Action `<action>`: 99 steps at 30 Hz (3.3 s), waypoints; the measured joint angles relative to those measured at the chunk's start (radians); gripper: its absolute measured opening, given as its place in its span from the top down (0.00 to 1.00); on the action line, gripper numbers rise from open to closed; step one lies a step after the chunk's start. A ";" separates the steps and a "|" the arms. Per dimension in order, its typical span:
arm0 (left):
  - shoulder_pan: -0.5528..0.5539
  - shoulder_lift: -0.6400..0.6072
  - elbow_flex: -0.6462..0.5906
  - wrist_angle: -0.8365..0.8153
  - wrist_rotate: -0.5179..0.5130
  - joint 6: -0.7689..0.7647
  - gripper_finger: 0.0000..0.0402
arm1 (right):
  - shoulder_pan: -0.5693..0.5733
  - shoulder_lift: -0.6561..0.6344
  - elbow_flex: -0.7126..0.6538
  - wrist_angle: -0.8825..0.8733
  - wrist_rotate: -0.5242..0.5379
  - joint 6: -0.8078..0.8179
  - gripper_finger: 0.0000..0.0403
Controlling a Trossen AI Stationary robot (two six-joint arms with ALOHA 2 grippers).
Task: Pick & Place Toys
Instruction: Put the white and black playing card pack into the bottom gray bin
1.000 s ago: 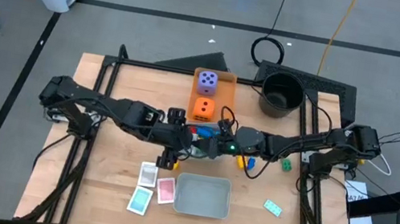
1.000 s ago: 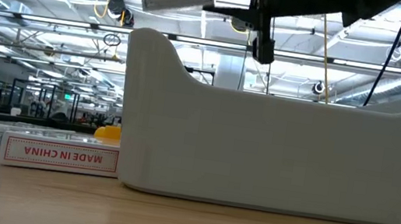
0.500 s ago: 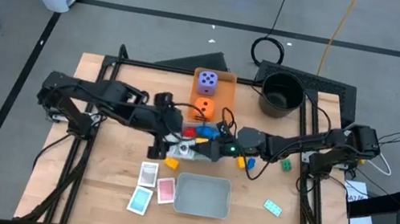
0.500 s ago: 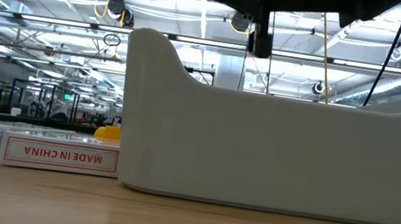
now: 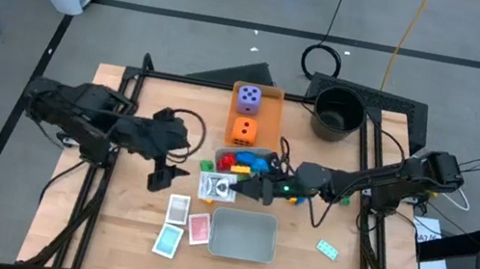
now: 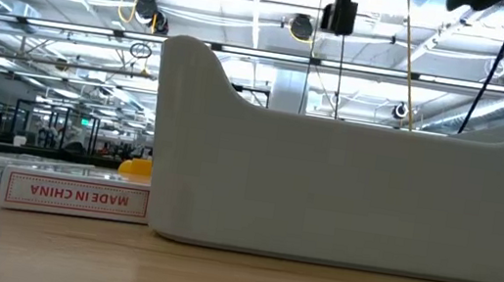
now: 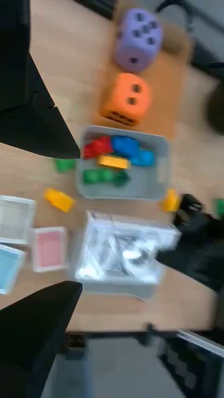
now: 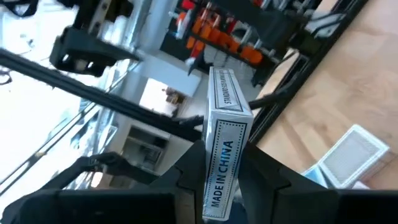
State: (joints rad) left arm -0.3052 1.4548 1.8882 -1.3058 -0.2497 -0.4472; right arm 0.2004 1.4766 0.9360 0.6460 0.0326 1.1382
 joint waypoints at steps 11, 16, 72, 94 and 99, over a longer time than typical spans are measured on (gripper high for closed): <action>-0.123 -0.133 -0.267 0.355 -0.119 -0.037 0.15 | 0.135 -0.131 0.001 -0.169 0.254 -0.036 0.84; -0.133 -0.173 -0.414 0.496 -0.117 -0.081 0.15 | 0.224 -0.124 0.002 -0.248 0.332 0.028 0.84; -0.081 -0.198 -0.652 0.830 -0.065 -0.104 0.15 | 0.178 -0.048 0.288 -1.186 0.050 -0.385 0.84; -0.011 -0.198 -0.652 0.832 -0.010 -0.093 0.15 | 0.060 0.185 0.520 -1.473 -0.170 -0.910 0.84; -0.002 -0.198 -0.652 0.831 -0.010 -0.090 0.15 | 0.058 0.260 0.605 -1.560 -0.195 -0.989 0.84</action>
State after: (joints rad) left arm -0.3069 1.2564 1.2358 -0.4744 -0.2592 -0.5369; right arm 0.2588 1.7368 1.5412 -0.9142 -0.1627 0.1489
